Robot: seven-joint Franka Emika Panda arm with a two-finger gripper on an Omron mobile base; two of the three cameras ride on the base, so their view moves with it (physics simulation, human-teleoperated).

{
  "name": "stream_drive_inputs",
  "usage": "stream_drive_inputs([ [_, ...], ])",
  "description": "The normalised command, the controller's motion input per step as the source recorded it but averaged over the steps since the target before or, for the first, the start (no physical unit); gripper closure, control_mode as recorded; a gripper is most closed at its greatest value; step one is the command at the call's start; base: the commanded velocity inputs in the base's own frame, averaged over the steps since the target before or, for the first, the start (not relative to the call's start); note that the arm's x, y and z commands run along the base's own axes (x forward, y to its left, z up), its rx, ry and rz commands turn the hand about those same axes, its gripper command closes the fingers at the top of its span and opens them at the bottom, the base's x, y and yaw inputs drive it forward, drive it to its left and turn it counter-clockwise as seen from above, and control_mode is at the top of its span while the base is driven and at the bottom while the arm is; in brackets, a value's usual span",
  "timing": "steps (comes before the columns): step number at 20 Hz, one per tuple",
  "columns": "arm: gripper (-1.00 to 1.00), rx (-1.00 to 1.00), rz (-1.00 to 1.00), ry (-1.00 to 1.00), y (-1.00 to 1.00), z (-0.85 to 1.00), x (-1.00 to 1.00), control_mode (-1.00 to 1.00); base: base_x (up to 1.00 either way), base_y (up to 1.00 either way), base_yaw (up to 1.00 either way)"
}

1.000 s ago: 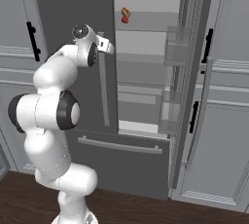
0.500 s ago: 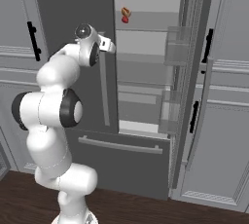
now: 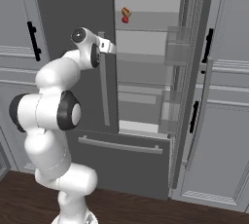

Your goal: Take the strawberry from the fridge and place it on top of the pancake, located on the dining counter.

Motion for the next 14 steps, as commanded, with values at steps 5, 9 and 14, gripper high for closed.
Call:
stream_drive_inputs([
  [5,-1.00,0.00,-0.01,0.00,-0.16,0.01,-0.05,-1.00,0.00,0.00,0.00],
  [9,-1.00,0.00,0.00,-0.01,0.01,-0.01,0.34,-1.00,0.00,0.00,0.00],
  [14,-1.00,0.00,0.00,0.00,0.00,-0.18,0.62,-1.00,0.00,0.00,0.00],
])
